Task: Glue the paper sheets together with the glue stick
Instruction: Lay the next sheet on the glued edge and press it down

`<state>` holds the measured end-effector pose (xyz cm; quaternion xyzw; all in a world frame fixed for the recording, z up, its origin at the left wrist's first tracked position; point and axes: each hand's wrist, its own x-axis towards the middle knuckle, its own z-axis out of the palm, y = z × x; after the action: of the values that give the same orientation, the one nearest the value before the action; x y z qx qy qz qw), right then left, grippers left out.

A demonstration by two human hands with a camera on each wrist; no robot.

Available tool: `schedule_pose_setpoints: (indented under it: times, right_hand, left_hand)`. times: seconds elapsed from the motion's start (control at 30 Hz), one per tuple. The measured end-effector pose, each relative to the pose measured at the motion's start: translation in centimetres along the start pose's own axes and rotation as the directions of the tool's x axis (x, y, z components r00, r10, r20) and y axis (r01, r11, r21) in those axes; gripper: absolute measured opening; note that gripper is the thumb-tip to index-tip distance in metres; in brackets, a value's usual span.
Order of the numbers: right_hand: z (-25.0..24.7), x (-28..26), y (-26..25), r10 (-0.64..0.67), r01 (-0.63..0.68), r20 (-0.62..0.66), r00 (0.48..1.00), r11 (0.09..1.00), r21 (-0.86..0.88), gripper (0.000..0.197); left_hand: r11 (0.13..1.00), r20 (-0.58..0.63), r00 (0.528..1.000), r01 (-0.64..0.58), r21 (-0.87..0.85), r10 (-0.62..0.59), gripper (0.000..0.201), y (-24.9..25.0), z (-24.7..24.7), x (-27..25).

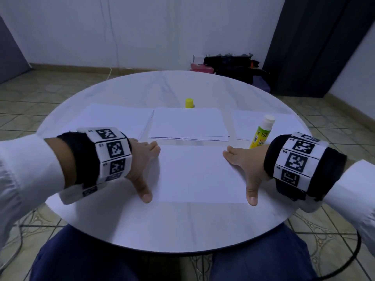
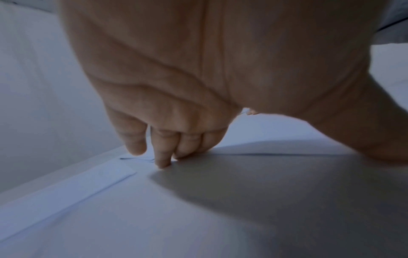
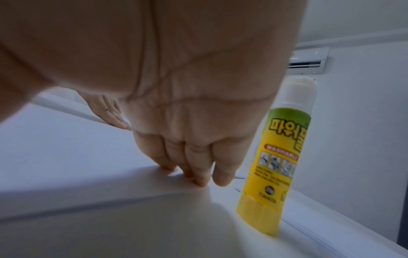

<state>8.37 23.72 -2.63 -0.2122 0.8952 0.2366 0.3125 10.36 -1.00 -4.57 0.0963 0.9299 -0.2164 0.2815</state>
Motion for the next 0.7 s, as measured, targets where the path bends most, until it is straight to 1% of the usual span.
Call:
schedule_pose_setpoints:
  times: [0.1, 0.2, 0.3, 0.37, 0.47, 0.57, 0.63, 0.7]
  right_hand:
    - [-0.3, -0.2, -0.7, -0.077, 0.078, 0.022, 0.997, 0.997, -0.031, 0.130]
    - [-0.6, -0.5, -2.7, -0.198, 0.200, 0.032, 0.980, 0.975, -0.092, 0.123]
    - [-1.3, -1.3, -6.0, -0.338, 0.334, -0.014, 0.941, 0.935, -0.120, 0.102]
    - [-1.9, -1.9, -8.4, -0.403, 0.390, -0.066, 0.913, 0.908, -0.151, 0.086]
    - [-3.0, -1.6, -11.4, -0.466, 0.428, -0.163, 0.870, 0.876, -0.221, 0.069]
    - [-4.0, -0.3, -13.1, -0.476, 0.431, -0.210, 0.854, 0.874, -0.226, 0.059]
    - [-4.5, 0.5, -13.3, -0.462, 0.422, -0.213, 0.861, 0.882, -0.208, 0.060]
    - [-4.5, 1.1, -12.6, -0.444, 0.408, -0.215, 0.870, 0.893, -0.192, 0.070]
  left_hand:
    - [1.000, 0.016, 1.000, -0.009, -0.011, 0.009, 0.143, -0.7, 0.5, 0.1]
    - [1.000, 0.003, 1.000, -0.018, 0.001, 0.018, 0.143, -0.6, 0.4, 0.0]
    - [1.000, -0.022, 0.999, -0.026, -0.001, 0.026, 0.140, -0.5, 0.4, -0.2]
    - [0.999, -0.053, 0.998, -0.037, -0.011, 0.036, 0.140, -0.6, 0.4, -0.3]
    - [0.998, -0.100, 0.993, -0.053, 0.028, 0.056, 0.138, -0.4, 0.5, -0.5]
    - [0.995, -0.126, 0.990, -0.056, 0.078, 0.066, 0.136, -0.1, 0.3, -0.3]
    - [0.994, -0.135, 0.987, -0.074, 0.080, 0.084, 0.134, -0.3, 0.4, -0.1]
    - [0.995, -0.144, 0.986, -0.080, 0.062, 0.088, 0.132, -0.6, 0.6, 0.1]
